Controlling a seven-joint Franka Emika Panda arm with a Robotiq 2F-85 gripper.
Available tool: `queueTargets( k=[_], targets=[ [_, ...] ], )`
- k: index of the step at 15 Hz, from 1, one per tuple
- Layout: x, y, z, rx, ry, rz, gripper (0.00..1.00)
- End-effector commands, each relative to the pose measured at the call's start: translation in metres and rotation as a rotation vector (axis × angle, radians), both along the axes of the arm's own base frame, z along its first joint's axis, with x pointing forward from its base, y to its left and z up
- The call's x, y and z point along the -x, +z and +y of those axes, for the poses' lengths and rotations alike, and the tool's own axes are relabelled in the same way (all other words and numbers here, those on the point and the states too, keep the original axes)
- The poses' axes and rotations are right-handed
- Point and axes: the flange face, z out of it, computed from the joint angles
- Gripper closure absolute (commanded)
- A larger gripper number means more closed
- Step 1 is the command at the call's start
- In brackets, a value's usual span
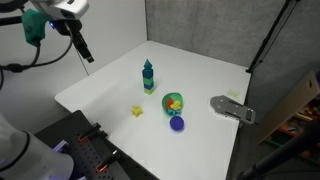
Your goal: Place the green bowl upright then put the yellow toy in the bowl
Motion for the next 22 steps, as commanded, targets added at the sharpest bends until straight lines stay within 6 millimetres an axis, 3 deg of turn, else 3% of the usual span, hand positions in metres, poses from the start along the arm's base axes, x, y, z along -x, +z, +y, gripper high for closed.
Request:
queueTargets(
  k=[1,6,13,18,22],
  targets=[
    [-0.014,0.009,-0.004,-0.003,-0.001,0.01,0.0],
    [-0.039,0.022,-0.015,-0.011,-0.012,0.03,0.0],
    [-0.099,0.031,-0.037,0.005,0.004,0.067,0.0],
    [-0.139,0.003,-0.058,0.008,-0.001,0.125,0.0],
    [-0.168,-0.038,-0.087,-0.001,-0.03,0.169,0.0]
  ],
)
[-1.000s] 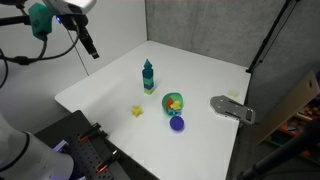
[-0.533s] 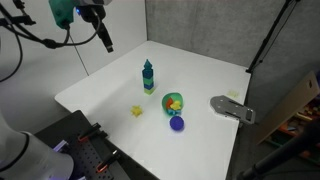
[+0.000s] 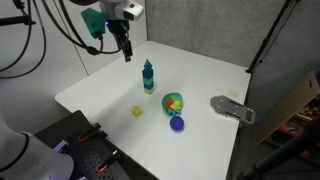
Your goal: Place the green bowl upright then put the yellow toy in the bowl
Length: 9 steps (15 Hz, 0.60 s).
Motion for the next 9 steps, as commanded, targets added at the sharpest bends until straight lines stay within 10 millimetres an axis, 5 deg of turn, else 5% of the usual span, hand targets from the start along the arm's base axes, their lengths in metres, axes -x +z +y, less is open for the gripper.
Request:
queueTargets(
  k=[1,9],
  targets=[
    [-0.033,-0.03,-0.028,-0.003,-0.007,0.031,0.0],
    [-0.071,-0.105,-0.088,-0.053,-0.011,0.066,0.0]
  ],
)
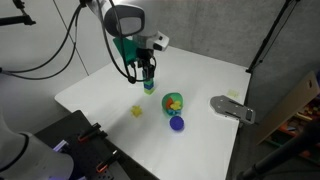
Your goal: Place the green bowl upright then put the yellow toy in the bowl
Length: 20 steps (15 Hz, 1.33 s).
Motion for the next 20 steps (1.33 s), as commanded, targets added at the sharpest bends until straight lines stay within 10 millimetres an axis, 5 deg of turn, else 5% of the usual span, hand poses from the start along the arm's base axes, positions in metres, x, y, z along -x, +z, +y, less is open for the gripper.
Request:
queueTargets(
  k=[1,12,20],
  targets=[
    [-0.024,-0.02,-0.024,-0.039,0.004,0.005,0.0],
    [-0.028,-0.038,-0.042,-0.023,-0.03,0.01,0.0],
    [-0.045,-0.083,-0.072,-0.066,-0.024,-0.077,0.0]
  ],
)
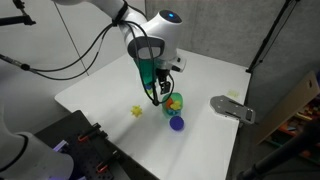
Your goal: Place the green bowl upright then put the yellow toy in the bowl
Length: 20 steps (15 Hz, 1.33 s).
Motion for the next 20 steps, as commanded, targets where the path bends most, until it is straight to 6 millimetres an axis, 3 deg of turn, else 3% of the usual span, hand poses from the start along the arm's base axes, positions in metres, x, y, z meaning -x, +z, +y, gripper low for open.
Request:
queueTargets(
  k=[1,7,14,20],
  targets=[
    [-0.014,-0.022,-0.015,-0.035,0.013,-0.054,0.0],
    [-0.042,-0.063,-0.023,-0.069,0.049,-0.079,0.0],
    [-0.084,-0.106,-0.018,-0.077,0.087,-0.073,0.0],
    [-0.107,-0.141,-0.008,-0.1,0.109,-0.086,0.0]
  ],
)
